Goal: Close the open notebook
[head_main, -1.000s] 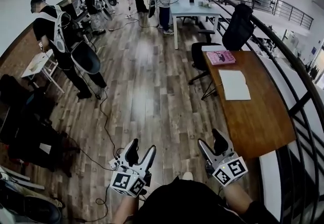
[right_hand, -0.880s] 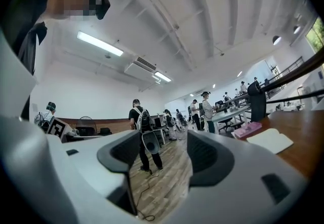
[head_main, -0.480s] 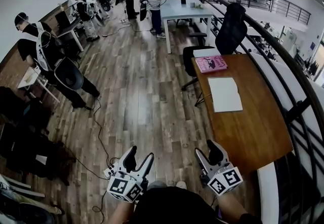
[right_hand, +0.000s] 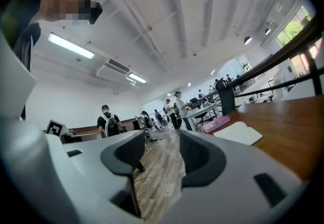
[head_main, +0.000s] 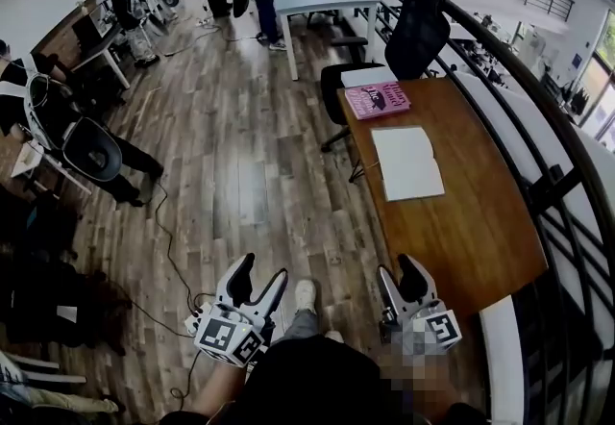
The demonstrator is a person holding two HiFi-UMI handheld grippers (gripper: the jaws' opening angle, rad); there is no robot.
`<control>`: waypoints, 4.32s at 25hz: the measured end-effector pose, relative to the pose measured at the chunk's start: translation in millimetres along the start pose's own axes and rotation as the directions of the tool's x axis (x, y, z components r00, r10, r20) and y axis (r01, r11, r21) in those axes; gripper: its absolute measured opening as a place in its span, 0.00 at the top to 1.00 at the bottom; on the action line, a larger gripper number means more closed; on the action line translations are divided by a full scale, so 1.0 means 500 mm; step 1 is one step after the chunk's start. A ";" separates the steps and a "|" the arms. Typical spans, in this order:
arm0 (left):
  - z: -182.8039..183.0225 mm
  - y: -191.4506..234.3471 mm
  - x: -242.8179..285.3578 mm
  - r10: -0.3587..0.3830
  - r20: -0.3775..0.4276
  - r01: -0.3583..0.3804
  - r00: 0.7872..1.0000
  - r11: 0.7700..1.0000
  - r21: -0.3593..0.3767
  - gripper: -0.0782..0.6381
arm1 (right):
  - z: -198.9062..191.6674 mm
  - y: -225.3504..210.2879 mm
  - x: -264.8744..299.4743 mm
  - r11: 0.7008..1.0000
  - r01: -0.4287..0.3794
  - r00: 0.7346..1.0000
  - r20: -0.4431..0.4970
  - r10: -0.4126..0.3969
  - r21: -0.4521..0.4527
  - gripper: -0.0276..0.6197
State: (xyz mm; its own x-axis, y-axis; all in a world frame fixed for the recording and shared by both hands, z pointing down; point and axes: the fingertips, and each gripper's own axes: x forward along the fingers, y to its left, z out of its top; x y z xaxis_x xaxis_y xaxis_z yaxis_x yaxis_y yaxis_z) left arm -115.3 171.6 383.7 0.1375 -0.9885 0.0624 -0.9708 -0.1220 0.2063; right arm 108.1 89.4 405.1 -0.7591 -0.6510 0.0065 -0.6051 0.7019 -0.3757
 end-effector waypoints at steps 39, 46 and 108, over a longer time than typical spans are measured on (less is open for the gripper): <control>0.001 0.317 0.466 -0.227 -0.090 0.230 0.970 0.973 0.017 0.48 | 0.032 -0.284 0.381 0.904 0.417 0.900 -0.093 -0.425 -0.096 0.68; -0.023 0.307 0.547 -0.239 -0.126 0.239 0.963 0.971 -0.013 0.48 | 0.007 -0.408 0.430 0.899 0.424 0.885 -0.160 -0.438 -0.114 0.65; -0.243 0.216 0.890 -0.291 -0.388 0.224 0.875 0.952 -0.208 0.48 | -0.202 -0.916 0.499 0.857 0.401 0.664 -0.541 -0.516 -0.325 0.43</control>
State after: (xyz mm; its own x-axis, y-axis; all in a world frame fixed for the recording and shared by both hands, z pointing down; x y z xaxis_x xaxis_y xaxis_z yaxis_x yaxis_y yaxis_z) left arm -135.3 -270.9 552.5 0.4785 -0.7946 0.3738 -0.8528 -0.3191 0.4135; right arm 171.6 -365.1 672.3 -0.3219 -0.6377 0.6998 -0.9005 0.4344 -0.0184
